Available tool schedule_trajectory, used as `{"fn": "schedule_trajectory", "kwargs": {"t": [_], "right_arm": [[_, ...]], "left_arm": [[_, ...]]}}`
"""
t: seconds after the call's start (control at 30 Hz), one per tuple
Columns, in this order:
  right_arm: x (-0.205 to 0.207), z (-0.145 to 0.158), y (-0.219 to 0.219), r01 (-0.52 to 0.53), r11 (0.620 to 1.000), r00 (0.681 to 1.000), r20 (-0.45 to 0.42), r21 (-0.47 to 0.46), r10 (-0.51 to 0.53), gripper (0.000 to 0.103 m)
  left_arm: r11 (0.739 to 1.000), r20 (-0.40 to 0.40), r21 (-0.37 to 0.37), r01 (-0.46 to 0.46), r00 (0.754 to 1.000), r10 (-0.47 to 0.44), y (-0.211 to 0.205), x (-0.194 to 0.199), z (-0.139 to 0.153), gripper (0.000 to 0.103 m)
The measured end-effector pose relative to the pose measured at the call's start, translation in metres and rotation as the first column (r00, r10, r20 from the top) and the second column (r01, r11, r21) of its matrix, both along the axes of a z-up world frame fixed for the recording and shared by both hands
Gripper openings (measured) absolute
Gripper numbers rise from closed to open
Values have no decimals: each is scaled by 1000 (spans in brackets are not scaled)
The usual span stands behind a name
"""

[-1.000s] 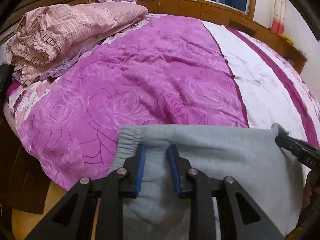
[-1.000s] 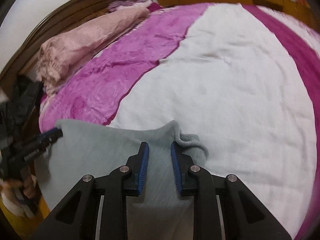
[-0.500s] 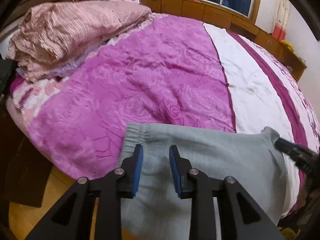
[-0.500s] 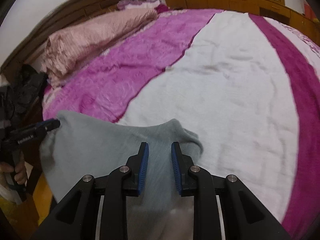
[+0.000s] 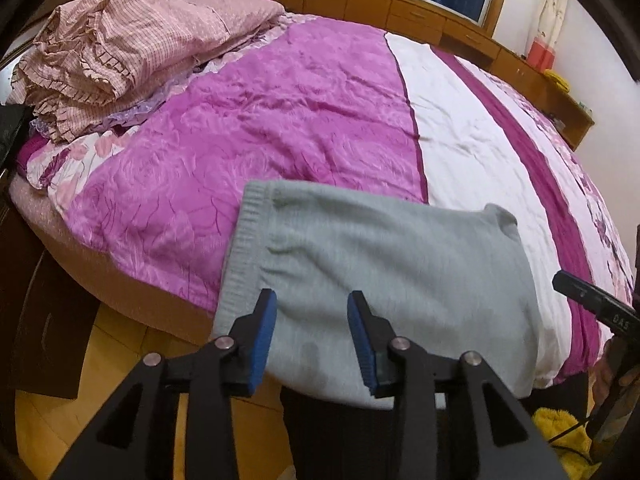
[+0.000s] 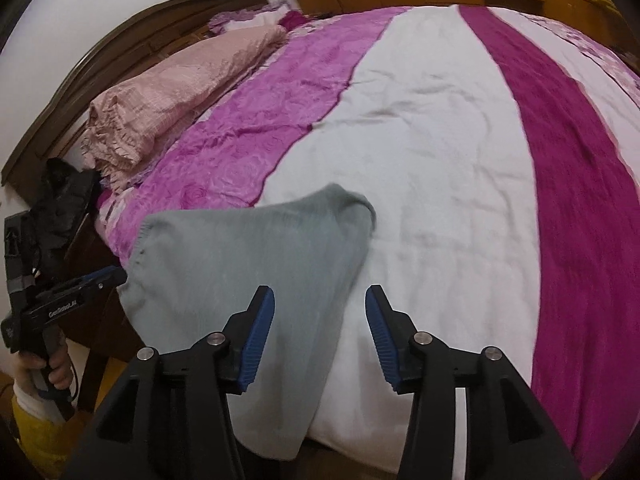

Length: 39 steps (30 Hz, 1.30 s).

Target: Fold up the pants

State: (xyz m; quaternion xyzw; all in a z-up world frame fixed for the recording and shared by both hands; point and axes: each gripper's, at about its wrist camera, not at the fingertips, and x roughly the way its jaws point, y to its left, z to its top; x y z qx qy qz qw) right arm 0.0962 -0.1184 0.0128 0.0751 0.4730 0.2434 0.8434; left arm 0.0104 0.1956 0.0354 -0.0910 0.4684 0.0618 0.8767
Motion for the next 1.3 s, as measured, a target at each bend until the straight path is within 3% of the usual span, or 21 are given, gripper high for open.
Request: {"fn": "schedule_trajectory", "kwargs": {"t": [0.4, 0.63, 0.97, 1.07, 1.3], "right_arm": [[-10, -47, 5, 38, 999, 987, -158, -10, -40, 45], [-6, -59, 9, 46, 998, 985, -169, 42, -39, 59], [-8, -61, 7, 26, 995, 990, -137, 95, -13, 59], [-11, -59, 12, -11, 994, 994, -109, 108, 23, 54], [-12, -61, 20, -58, 984, 992, -99, 170, 76, 23]], "left_arm": [[999, -57, -29, -19, 998, 18, 12, -5, -40, 38], [999, -67, -46, -25, 997, 22, 17, -1, -46, 38], [1000, -105, -9, -16, 994, 15, 14, 8, -47, 38], [1000, -115, -8, -18, 993, 17, 15, 11, -48, 38], [1000, -130, 14, -22, 991, 24, 12, 12, -47, 38]]}}
